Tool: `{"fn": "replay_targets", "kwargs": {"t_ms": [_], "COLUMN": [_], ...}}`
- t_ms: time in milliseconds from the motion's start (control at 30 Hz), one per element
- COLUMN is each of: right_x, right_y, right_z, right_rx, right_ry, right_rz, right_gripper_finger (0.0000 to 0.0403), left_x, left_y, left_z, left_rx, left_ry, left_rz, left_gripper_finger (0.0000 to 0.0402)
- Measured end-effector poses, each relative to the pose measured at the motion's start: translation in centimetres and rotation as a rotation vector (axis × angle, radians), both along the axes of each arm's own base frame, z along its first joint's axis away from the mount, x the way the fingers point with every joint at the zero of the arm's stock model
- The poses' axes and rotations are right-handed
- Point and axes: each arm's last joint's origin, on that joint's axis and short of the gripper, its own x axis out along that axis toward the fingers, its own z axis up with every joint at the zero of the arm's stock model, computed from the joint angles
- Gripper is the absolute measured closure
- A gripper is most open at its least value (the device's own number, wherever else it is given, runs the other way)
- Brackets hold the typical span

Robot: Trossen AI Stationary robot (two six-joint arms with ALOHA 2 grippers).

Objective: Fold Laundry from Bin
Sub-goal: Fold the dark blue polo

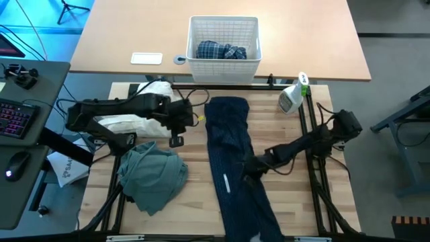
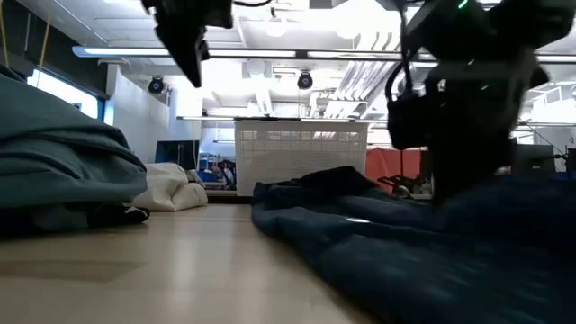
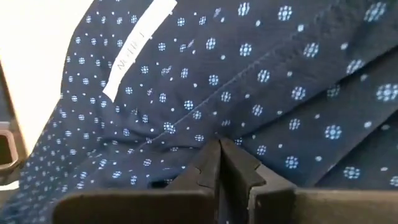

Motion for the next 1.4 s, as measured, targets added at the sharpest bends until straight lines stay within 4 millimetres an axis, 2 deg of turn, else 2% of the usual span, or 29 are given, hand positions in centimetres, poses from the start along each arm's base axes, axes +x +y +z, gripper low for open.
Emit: {"fn": "replay_targets", "kwargs": {"t_ms": [67,233,333,433,567,667,833,967,1000,1133,1233,1333,1400], "right_x": [0.1,0.6,-0.4,-2.6,-6.4,-7.8,-8.2,-7.8,-7.6,-6.8,-6.0,-5.6,-5.4], "right_y": [0.8,1.1,1.4,3.2,5.3,6.6,7.9,8.0,8.0,7.4,6.8,6.0,5.2], "right_z": [0.7,5.0,7.0,8.4,7.6,8.0,9.4,10.5,10.8,11.8,12.3,12.7,12.7], "right_rx": [0.02,-0.015,-0.072,-0.129,-0.13,-0.036,0.032,0.049,0.054,0.043,0.036,0.004,-0.017], "right_ry": [-0.007,-0.097,-0.143,-0.262,-0.271,-0.281,-0.324,-0.365,-0.383,-0.424,-0.422,-0.371,-0.31], "right_rz": [0.001,0.084,0.152,0.137,0.021,-0.051,-0.123,-0.22,-0.244,-0.323,-0.34,-0.326,-0.323], "right_gripper_finger": [0.0398,0.0384,0.0364,0.0345,0.0335,0.0335,0.0336,0.0336,0.0336,0.0336,0.0336,0.0336,0.0336], "left_x": [-0.5,-0.1,2.1,5.6,10.3,13.1,15.4,16.1,16.2,15.9,15.8,15.0,14.4], "left_y": [-0.5,-2.2,-3.5,-3.5,-0.6,2.1,6.5,10.0,10.6,9.6,9.5,9.6,9.5], "left_z": [-0.3,-0.9,-1.0,-2.2,-5.9,-9.3,-14.9,-17.5,-17.6,-17.5,-17.4,-15.8,-13.3], "left_rx": [-0.012,-0.081,-0.167,-0.272,-0.311,-0.307,-0.258,-0.187,-0.177,-0.067,-0.064,-0.027,-0.011], "left_ry": [-0.016,-0.093,-0.268,-0.424,-0.48,-0.418,-0.23,-0.111,-0.087,0.012,0.026,0.054,0.044], "left_rz": [0.018,0.137,0.234,0.35,0.443,0.441,0.419,0.393,0.383,0.296,0.242,0.207,0.185], "left_gripper_finger": [0.0401,0.0401,0.0401,0.0401,0.0401,0.0401,0.0401,0.0401,0.0401,0.0401,0.0401,0.0401,0.0401]}}
